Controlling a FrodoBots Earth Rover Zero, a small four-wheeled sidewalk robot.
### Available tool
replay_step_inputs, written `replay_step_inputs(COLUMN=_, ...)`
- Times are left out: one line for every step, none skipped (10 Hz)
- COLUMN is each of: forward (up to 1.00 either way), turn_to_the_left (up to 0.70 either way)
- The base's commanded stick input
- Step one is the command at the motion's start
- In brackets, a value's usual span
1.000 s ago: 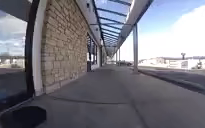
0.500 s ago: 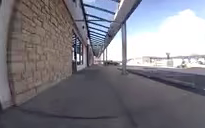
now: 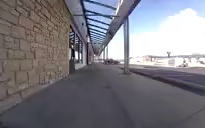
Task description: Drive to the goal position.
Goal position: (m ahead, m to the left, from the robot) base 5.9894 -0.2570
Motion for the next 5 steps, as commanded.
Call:
replay_step_inputs(forward=0.85, turn_to_the_left=0.0)
replay_step_inputs(forward=0.85, turn_to_the_left=0.0)
replay_step_inputs(forward=0.85, turn_to_the_left=0.0)
replay_step_inputs(forward=0.85, turn_to_the_left=0.0)
replay_step_inputs(forward=0.85, turn_to_the_left=0.0)
